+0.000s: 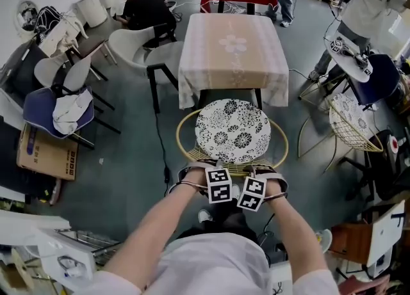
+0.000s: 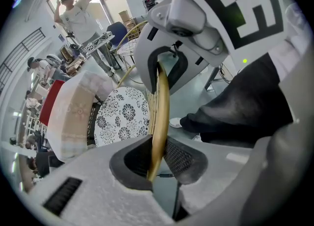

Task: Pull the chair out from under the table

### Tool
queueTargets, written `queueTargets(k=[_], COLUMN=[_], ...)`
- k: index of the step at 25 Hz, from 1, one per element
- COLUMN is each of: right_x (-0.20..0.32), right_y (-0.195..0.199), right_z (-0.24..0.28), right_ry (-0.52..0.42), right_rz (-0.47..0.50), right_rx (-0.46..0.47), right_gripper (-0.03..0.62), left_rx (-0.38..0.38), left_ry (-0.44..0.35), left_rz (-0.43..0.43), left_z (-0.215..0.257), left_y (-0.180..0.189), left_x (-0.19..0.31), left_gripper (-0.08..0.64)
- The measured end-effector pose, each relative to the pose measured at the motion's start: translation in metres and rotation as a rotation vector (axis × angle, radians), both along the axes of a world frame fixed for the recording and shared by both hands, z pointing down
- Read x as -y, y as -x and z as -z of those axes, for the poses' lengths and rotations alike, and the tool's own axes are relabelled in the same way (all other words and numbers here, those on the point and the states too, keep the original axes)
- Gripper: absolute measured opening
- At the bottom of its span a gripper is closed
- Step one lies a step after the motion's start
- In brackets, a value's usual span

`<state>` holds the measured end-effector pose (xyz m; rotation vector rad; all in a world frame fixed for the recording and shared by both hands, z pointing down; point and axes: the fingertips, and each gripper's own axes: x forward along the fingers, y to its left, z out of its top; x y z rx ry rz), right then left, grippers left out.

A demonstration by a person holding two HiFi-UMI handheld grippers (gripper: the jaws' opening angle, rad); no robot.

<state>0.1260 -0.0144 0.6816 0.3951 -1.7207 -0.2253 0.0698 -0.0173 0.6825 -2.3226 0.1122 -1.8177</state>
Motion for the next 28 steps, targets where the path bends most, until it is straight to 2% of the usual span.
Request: queueTargets(k=[11,19,23,28], right_x=[-0.019,-0.018,-0.022,-0.021], right_y=[0.003,0.004,0.006,0.012], right_z=[-0.001,-0.001,-0.002,0.008], right_ry=[0.005,0.003,0.049,0.071], right_rz=[0.003,-0.045,-0.091,-0.136], right_rx=[-0.004,-0.009,0.028,0.089], right_gripper=[0.055,0.069,0.132,0.140], left_rx=[0.009,0.001,-0.055,-0.096], left_ry=[0.026,0.056,0.091,0.111], left_rz=[-0.009,-0.014,0.016,0.036], left_z=[-0.001,-0.001,0.000,0.002], left_y=[0.003,0.005,0.006,0.006], left_x=[-0.022,-0.024,-0.027,-0.026], left_gripper=[0.067,0.069,0.075,0.096])
